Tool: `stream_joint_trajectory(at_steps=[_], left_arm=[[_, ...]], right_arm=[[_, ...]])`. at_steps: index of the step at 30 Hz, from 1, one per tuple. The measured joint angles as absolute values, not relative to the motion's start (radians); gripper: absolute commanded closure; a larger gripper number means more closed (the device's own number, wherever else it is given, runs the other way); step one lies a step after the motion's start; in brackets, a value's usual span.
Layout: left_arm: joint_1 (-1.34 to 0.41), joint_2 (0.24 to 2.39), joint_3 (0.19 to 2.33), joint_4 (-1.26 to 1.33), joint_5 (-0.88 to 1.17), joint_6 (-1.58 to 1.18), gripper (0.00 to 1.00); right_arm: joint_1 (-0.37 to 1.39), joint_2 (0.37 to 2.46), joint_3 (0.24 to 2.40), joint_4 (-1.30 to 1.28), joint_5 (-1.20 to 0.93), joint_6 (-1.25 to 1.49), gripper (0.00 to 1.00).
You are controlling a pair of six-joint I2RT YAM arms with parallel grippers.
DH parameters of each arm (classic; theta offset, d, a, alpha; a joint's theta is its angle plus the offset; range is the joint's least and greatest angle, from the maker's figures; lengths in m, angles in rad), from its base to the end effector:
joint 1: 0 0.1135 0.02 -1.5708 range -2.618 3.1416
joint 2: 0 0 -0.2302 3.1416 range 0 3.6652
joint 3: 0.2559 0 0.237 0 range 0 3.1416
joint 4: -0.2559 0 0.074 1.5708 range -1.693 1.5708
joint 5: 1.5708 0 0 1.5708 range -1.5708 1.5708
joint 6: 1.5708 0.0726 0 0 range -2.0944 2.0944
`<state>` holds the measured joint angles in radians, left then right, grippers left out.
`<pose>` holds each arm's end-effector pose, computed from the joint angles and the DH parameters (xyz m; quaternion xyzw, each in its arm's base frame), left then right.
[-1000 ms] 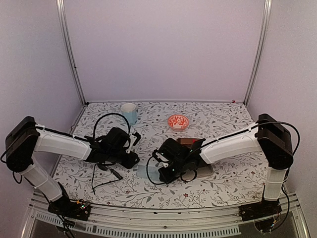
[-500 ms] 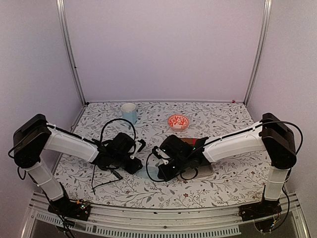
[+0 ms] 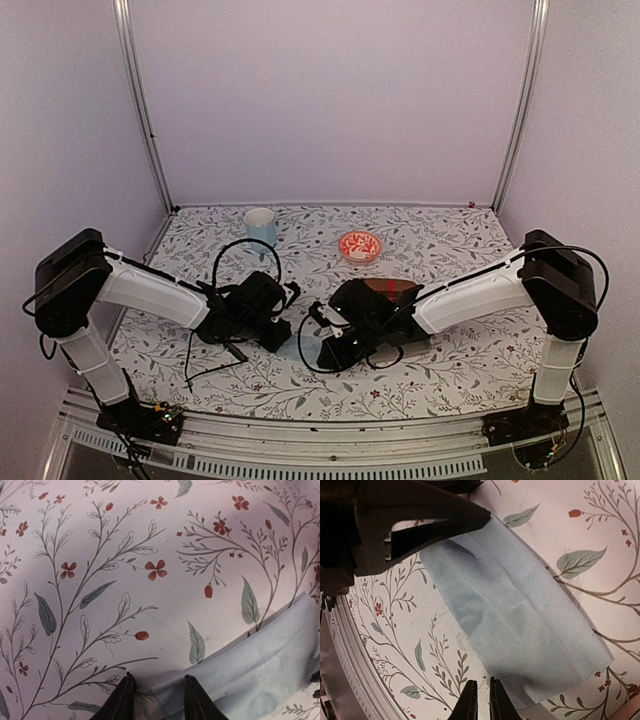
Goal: Organize the sunglasses
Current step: Pick up the folded cleaning cloth from the center of the board.
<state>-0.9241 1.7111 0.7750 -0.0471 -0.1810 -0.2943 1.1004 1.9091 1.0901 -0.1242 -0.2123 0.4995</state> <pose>0.2015 -0.2452 0.0714 0.2704 0.9145 -0.0941 0.2860 0.1595 0.3474 0.0868 -0.3111 0.8938 0.2904 0.1416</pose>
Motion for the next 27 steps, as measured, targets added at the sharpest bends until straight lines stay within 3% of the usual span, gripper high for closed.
stream_joint_trajectory(at_steps=[27], left_arm=[[-0.947, 1.715, 0.778, -0.054, -0.231, -0.326, 0.66]], right_arm=[[1.085, 1.854, 0.941, -0.006, -0.302, 0.581, 0.88]])
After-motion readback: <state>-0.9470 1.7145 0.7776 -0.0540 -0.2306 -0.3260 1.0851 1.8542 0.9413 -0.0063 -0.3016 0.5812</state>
